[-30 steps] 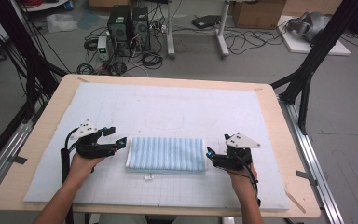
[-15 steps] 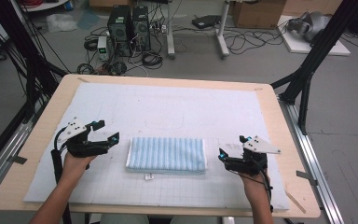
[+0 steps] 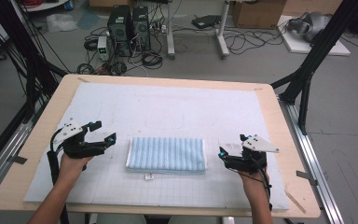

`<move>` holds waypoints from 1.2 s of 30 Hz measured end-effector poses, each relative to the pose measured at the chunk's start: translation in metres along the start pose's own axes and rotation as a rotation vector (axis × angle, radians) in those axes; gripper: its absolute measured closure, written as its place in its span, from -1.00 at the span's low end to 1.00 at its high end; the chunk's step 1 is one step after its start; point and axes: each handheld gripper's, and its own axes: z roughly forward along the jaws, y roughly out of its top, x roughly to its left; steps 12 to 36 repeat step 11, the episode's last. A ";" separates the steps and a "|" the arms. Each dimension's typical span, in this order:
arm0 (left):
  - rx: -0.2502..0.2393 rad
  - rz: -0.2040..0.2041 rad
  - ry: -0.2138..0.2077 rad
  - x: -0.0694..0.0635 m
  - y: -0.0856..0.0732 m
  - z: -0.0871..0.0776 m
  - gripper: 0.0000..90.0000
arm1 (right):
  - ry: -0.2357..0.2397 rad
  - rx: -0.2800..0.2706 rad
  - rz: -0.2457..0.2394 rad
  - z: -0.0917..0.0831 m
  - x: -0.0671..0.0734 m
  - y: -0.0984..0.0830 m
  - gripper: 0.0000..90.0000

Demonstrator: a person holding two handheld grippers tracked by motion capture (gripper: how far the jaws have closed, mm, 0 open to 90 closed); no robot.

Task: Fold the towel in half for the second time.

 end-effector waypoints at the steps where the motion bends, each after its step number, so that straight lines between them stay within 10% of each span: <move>1: 0.000 0.000 -0.001 0.000 0.000 0.000 -0.60 | -0.001 0.002 0.000 0.000 0.000 0.000 -0.75; 36: 0.010 -0.005 -0.002 0.000 -0.002 0.001 -0.60 | 0.007 0.005 0.009 0.001 0.000 -0.001 -0.75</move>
